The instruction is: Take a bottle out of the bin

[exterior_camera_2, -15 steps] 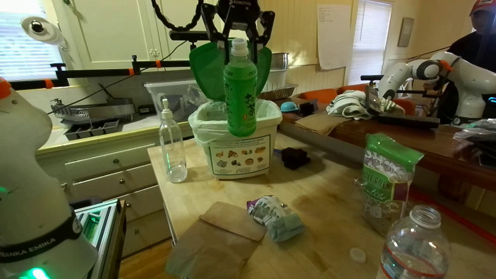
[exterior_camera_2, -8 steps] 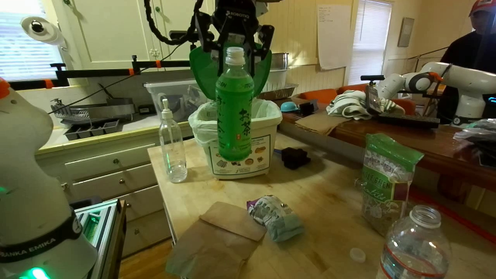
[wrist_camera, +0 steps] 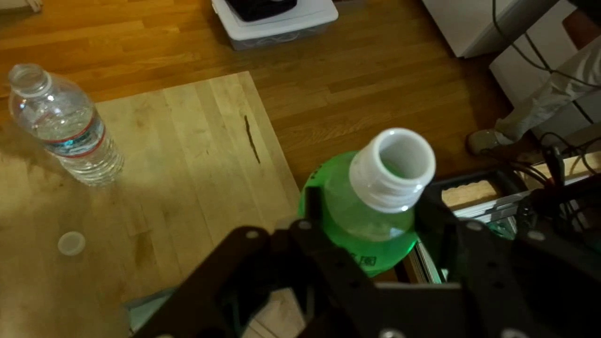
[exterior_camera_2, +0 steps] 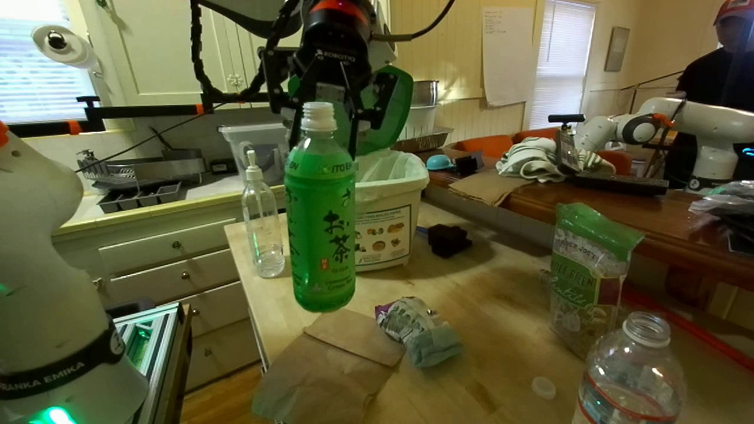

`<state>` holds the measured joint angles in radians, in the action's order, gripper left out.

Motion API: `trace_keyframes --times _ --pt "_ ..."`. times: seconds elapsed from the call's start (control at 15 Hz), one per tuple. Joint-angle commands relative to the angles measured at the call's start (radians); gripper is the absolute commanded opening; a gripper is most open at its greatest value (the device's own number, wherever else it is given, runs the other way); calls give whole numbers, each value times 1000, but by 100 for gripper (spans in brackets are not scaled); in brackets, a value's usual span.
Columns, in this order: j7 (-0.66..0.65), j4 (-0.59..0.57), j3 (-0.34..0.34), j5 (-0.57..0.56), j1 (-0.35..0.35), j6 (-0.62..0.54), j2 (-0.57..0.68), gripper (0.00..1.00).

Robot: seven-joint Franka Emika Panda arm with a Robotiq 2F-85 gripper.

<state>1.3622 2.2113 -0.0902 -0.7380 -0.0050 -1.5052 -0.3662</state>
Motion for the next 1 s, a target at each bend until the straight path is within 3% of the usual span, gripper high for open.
trace_keyframes --times 0.0,0.4,0.93 --pt "-106 91 -19 -50 -11 -46 -46 27" --pt "-310 114 -83 6 -35 -149 -23 27" --pt "-415 151 -141 16 -67 -263 39 27"
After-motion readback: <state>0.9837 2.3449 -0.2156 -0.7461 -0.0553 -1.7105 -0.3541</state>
